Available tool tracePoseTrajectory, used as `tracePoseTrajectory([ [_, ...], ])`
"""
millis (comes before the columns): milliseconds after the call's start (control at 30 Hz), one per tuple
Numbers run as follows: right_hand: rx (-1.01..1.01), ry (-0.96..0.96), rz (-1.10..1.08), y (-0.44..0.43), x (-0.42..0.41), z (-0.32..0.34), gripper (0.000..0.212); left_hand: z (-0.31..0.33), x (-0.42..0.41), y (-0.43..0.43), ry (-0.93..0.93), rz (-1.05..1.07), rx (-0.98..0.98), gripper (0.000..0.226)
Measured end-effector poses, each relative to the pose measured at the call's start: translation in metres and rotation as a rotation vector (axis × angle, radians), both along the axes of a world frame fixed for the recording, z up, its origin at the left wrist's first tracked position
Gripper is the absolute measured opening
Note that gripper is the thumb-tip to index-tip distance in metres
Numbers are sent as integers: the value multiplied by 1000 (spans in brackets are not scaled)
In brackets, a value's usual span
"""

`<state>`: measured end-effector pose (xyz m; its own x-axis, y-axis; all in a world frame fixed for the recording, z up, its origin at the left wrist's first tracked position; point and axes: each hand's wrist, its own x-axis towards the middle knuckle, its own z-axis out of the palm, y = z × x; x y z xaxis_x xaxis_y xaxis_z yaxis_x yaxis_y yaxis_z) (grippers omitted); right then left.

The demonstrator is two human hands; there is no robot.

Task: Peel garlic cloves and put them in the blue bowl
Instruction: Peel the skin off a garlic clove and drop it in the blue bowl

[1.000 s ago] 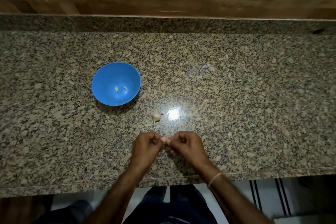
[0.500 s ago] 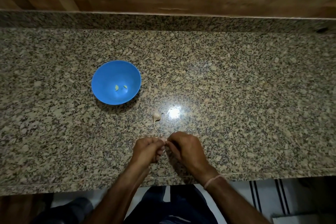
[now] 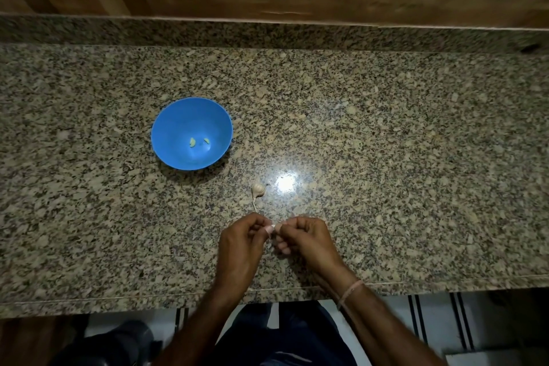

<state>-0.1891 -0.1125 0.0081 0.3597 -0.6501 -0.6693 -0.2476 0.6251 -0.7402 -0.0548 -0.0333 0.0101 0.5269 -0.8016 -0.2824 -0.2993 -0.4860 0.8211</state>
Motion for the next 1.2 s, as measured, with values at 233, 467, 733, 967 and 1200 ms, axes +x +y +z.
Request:
tracePoseTrajectory([
  [233,-759,339,308,4,-3,-10,18,-6,3,-5,598,187,194,8],
  [467,168,-33,-89,2,4,6,13,1,2,-3,-2,-97,-50,19],
  [733,-555,264,241,5,1,-7,20,-5,6,-2,526,203,127,7],
  [967,60,19,59,2,-1,-3,21,-4,1,2,173,28,20,15],
  [1200,-241,119,134,6,-2,-8,25,-8,2,2,196,27,65,9],
])
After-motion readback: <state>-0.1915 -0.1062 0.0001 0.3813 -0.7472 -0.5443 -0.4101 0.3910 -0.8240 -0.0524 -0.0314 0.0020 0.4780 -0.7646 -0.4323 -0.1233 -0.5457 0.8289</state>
